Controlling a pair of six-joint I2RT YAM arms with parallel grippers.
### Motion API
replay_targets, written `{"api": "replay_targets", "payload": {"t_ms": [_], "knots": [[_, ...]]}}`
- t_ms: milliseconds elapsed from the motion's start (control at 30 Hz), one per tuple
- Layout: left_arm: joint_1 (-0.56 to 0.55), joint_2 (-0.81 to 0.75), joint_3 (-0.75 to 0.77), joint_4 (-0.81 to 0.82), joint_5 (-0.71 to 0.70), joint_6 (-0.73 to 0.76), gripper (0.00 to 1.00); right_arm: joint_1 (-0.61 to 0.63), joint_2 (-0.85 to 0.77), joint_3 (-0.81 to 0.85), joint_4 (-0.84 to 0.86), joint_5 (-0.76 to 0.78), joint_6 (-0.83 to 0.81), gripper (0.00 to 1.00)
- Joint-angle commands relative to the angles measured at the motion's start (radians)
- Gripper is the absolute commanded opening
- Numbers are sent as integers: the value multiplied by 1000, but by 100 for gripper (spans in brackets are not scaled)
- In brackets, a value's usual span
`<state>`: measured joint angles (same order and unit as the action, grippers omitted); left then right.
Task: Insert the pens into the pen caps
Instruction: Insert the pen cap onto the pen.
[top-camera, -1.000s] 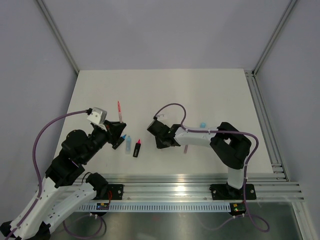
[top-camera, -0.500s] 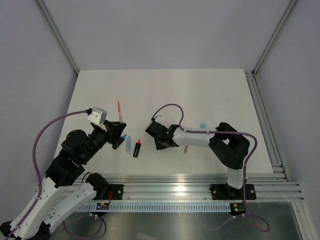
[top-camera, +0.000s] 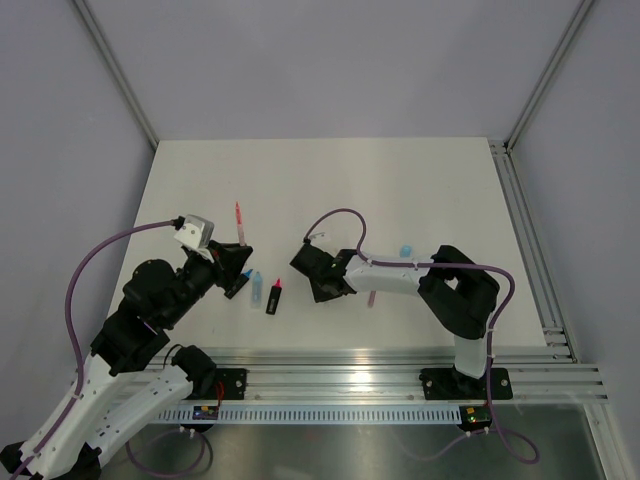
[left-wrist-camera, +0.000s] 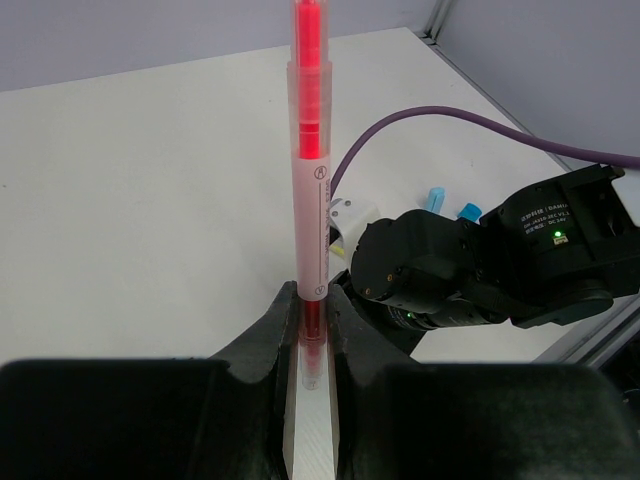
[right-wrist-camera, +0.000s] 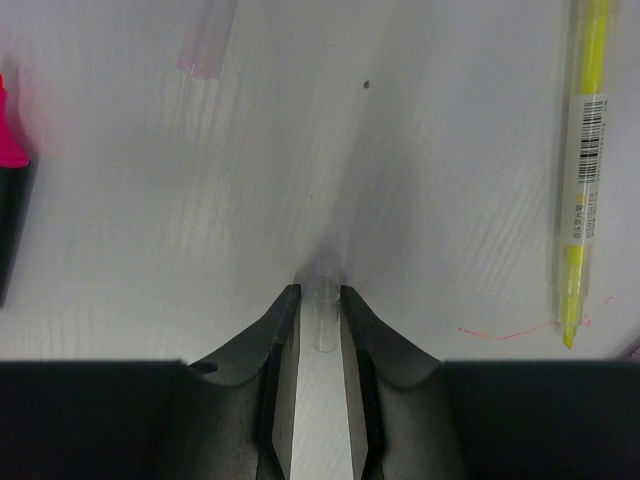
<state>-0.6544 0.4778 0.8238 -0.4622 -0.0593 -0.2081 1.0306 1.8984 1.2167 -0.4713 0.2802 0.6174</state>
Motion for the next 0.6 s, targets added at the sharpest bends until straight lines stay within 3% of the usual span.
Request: {"api": "replay_targets", "payload": {"t_ms": [0, 200, 300, 400, 567], "knots": [[4, -2, -3, 45, 19, -2, 0, 11, 19, 18, -66, 14, 21, 28], [4, -4, -3, 43, 21, -2, 0, 11, 34, 30, -87, 24, 25, 26], [4, -4, -5, 43, 23, -2, 0, 11, 48, 38, -82, 30, 27, 20], [4, 2, -3, 43, 26, -2, 0, 9, 53, 40, -59, 46, 28, 5], [4, 21, -2, 42, 33, -4, 0, 9, -1, 14, -14, 92, 41, 0]]}}
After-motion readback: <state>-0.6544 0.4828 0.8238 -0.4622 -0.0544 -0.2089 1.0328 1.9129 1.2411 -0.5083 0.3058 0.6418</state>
